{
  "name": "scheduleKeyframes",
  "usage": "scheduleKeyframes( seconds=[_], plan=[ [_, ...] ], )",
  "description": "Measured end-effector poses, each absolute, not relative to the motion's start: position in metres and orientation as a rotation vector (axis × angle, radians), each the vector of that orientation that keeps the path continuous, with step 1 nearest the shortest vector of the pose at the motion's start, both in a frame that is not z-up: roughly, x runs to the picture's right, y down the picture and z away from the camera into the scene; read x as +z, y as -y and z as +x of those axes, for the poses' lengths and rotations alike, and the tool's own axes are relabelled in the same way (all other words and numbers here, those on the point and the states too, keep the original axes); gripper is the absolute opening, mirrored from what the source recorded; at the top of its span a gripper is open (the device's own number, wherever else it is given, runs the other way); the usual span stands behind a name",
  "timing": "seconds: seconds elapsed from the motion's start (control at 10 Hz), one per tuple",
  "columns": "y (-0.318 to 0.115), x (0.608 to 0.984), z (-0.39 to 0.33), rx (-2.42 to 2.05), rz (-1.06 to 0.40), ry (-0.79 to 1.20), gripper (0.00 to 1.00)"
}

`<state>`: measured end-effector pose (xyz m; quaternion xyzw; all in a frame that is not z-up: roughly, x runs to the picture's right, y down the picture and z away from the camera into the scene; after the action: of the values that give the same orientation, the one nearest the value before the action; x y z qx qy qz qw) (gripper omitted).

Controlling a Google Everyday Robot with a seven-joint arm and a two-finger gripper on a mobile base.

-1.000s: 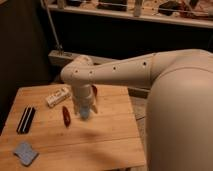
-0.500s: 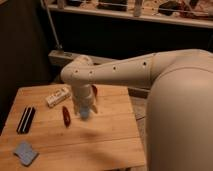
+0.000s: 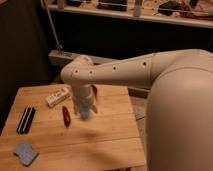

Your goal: Place the white sponge in the ceramic bowl

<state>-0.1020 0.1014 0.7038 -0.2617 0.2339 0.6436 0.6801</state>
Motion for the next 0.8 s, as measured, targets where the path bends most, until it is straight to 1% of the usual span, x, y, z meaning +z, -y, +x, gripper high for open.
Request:
scheduleKeyframes(
  seconds=[0.5, 0.8],
  plan=[
    [-0.101, 0.702, -0.103, 1.429, -0.584, -0.516, 0.65],
    [-0.115, 0.691, -0.152, 1.216, -0.567, -0.420, 0.65]
  ],
)
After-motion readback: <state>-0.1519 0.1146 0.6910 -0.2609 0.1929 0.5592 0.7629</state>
